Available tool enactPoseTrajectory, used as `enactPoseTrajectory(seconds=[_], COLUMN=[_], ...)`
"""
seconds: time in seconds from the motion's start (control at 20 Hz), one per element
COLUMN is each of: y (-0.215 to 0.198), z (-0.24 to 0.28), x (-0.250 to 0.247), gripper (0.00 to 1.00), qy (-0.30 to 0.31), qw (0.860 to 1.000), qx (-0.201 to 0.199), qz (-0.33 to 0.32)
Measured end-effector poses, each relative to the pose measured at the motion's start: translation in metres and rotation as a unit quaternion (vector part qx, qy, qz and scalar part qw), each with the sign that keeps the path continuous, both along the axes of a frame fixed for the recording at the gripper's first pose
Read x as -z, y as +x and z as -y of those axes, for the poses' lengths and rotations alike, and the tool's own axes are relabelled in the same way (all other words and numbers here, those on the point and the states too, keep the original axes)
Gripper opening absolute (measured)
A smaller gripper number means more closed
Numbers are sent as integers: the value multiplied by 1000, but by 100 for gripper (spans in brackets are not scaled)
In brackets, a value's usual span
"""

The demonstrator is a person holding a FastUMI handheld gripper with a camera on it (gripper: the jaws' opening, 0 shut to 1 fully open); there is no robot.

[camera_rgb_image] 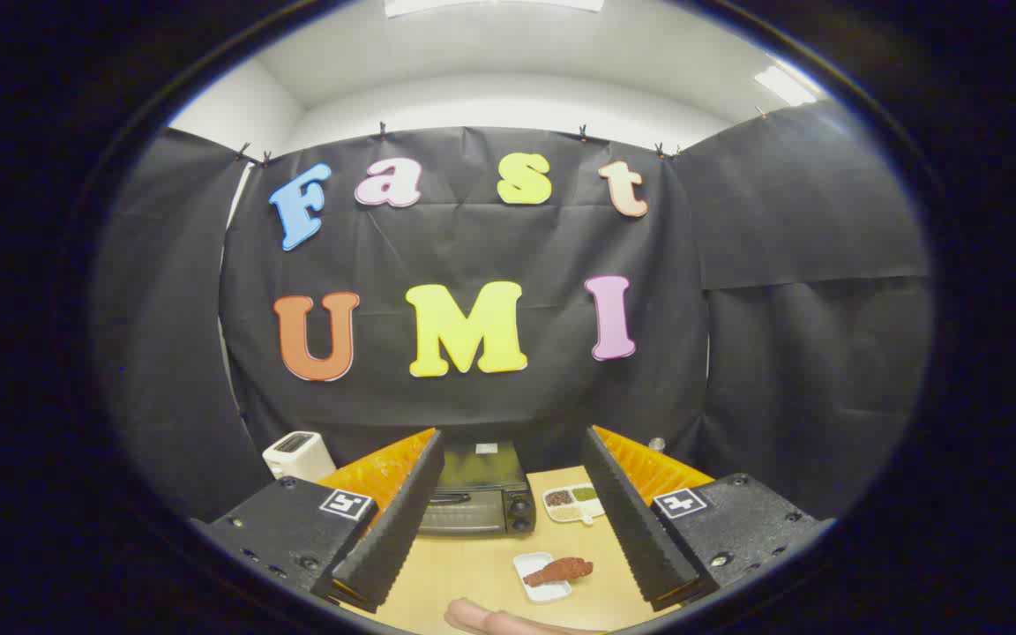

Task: Open the toaster oven, put the food inside, and close the toaster oven door.

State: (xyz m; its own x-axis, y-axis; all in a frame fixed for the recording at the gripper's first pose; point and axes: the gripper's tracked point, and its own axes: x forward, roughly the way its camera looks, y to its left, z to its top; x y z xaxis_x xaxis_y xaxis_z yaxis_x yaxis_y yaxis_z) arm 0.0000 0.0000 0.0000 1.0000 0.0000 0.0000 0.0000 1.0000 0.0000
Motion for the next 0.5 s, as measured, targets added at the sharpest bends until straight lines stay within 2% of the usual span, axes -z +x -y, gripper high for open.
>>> enactPoseTrajectory(seconds=[0.5], y=[-8], z=[2], x=[-18], gripper=[100], qy=[-4], qw=[1000], qx=[20], qz=[20])
